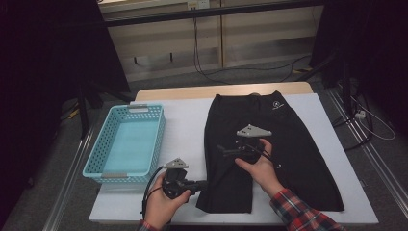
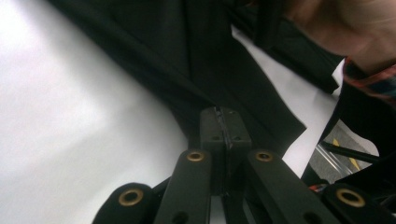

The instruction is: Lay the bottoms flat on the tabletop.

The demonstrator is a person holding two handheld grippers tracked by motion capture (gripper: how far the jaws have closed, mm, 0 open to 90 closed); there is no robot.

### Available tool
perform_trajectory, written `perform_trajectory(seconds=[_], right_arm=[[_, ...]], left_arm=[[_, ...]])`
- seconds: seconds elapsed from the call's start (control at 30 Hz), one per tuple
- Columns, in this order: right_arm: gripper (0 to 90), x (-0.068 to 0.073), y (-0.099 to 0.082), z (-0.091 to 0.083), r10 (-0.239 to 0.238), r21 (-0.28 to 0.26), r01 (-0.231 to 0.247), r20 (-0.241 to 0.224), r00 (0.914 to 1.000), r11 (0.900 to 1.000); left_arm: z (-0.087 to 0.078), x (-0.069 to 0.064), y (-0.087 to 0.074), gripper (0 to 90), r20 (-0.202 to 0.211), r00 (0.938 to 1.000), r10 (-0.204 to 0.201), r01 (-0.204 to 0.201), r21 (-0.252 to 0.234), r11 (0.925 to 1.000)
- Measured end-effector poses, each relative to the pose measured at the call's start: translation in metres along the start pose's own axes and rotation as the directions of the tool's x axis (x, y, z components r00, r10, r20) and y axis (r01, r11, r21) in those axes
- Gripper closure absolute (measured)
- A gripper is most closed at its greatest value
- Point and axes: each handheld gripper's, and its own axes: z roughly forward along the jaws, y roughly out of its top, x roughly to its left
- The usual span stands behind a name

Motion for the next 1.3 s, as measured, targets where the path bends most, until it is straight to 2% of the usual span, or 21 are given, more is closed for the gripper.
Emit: perform_trajectory(seconds=[0.13, 0.37, 0.53, 0.8, 0.9, 1.03, 1.1, 1.17, 1.2, 1.3], right_arm=[[8.5, 0.001, 0.002, 0.007, 0.002, -0.002, -0.002, -0.013, 0.9999, 1.0], [9.1, 0.005, 0.005, 0.018, -0.001, 0.014, 0.002, -0.033, 0.9995, 0.9999], [9.6, 0.01, 0.007, 0.027, -0.022, 0.033, 0.023, -0.047, 0.9987, 0.9992], [10.0, 0.021, 0.012, 0.041, -0.027, 0.061, 0.031, -0.075, 0.9968, 0.9976], [11.1, 0.026, 0.013, 0.047, -0.053, 0.072, 0.059, -0.073, 0.9959, 0.9957], [26.8, 0.03, 0.01, 0.057, -0.113, 0.12, 0.118, -0.048, 0.9924, 0.9857], [43.3, 0.026, 0.008, 0.06, -0.106, 0.153, 0.111, -0.04, 0.9936, 0.982], [54.4, 0.021, 0.007, 0.061, -0.093, 0.176, 0.095, -0.019, 0.9954, 0.9798], [66.3, 0.018, 0.007, 0.06, -0.096, 0.183, 0.097, -0.014, 0.9953, 0.9783], [77.7, 0.009, 0.01, 0.054, -0.083, 0.18, 0.082, -0.004, 0.9965, 0.9802]], left_arm=[[0.003, -0.005, 0.004, 90.0, 0.008, 0.9998, 0.018, -0.018, -0.01, 0.9998], [0.006, -0.006, 0.006, 90.0, 0.02, 0.9996, 0.022, -0.021, -0.017, 0.9996], [0.006, -0.007, 0.007, 90.0, 0.02, 0.9994, 0.03, -0.029, -0.021, 0.9993], [0.009, -0.009, 0.01, 90.0, 0.03, 0.9988, 0.039, -0.038, -0.032, 0.9988], [0.008, -0.01, 0.011, 90.0, 0.032, 0.9983, 0.048, -0.046, -0.04, 0.9981], [0.006, -0.012, 0.012, 90.0, 0.034, 0.9978, 0.057, -0.056, -0.052, 0.9971], [0.005, -0.012, 0.012, 90.0, 0.034, 0.9976, 0.06, -0.059, -0.05, 0.997], [0.005, -0.011, 0.013, 90.0, 0.035, 0.9974, 0.063, -0.061, -0.051, 0.9968], [0.005, -0.012, 0.013, 90.0, 0.032, 0.9976, 0.062, -0.06, -0.055, 0.9967], [0.004, -0.012, 0.013, 90.0, 0.029, 0.9976, 0.063, -0.061, -0.062, 0.9962]])
